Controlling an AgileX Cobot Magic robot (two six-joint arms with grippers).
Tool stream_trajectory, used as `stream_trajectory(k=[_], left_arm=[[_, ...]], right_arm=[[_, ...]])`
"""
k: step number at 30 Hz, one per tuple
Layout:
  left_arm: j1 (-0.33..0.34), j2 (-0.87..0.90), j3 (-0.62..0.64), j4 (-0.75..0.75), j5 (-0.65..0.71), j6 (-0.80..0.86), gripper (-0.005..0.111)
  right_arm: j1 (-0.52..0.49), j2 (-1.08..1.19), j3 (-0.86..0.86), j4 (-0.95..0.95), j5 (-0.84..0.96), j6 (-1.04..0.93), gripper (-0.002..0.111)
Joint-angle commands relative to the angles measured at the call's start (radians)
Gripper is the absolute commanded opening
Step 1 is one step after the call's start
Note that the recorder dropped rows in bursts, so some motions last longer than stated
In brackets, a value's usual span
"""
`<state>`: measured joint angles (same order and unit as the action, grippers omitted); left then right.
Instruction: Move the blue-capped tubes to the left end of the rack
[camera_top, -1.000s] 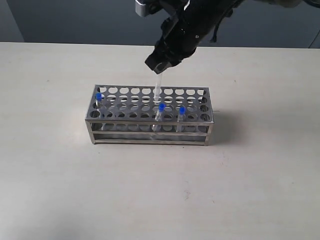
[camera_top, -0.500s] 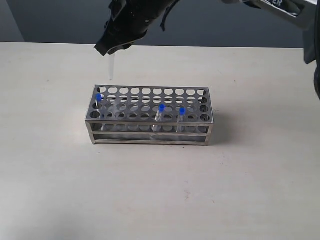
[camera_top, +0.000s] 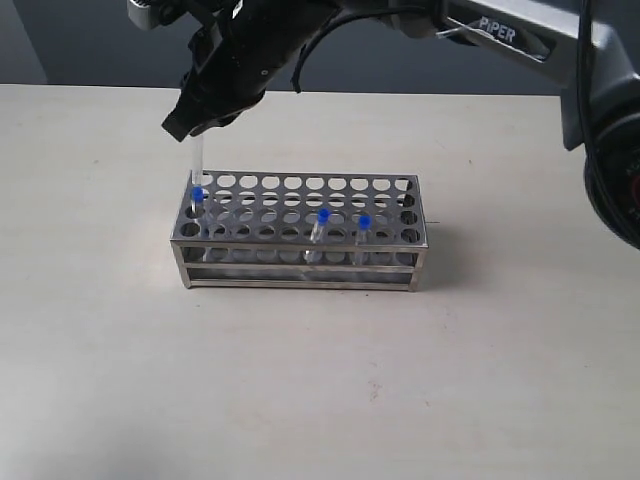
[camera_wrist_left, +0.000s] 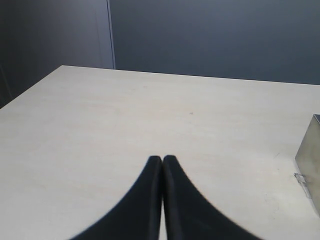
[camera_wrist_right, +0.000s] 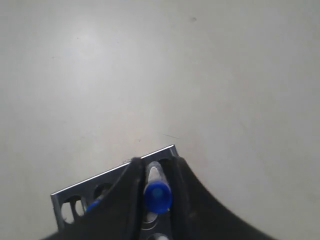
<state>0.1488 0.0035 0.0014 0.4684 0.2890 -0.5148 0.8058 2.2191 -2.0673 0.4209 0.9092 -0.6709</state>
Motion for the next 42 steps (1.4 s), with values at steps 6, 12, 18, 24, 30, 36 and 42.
stream_trajectory(k=[6, 12, 18, 24, 30, 36, 42], left_arm=[[-0.003, -0.004, -0.001, 0.001, 0.002, -0.002, 0.001], [-0.003, -0.004, -0.001, 0.001, 0.002, -0.002, 0.001], [-0.003, -0.004, -0.001, 0.001, 0.002, -0.002, 0.001], [-0.003, -0.004, -0.001, 0.001, 0.002, -0.002, 0.001], [-0.003, -0.004, -0.001, 0.001, 0.002, -0.002, 0.001], [-0.003, -0.004, -0.001, 0.001, 0.002, -0.002, 0.001], [-0.003, -0.004, -0.001, 0.001, 0.002, -0.002, 0.001]], right_arm=[[-0.002, 0.030, -0.003, -0.038, -0.025, -0.007, -0.001], [-0.002, 0.046, -0.003, -0.043, -0.054, -0.007, -0.001], [-0.002, 0.092, -0.003, -0.025, -0.096, -0.006, -0.001], [-0.002, 0.126, -0.003, 0.013, -0.123, -0.008, 0.004], [0.003, 0.126, -0.003, 0.005, -0.135, -0.010, 0.043], [-0.014, 0.061, -0.003, 0.003, -0.147, -0.008, 0.045], [-0.081, -0.077, 0.010, 0.050, -0.116, -0.039, 0.045]])
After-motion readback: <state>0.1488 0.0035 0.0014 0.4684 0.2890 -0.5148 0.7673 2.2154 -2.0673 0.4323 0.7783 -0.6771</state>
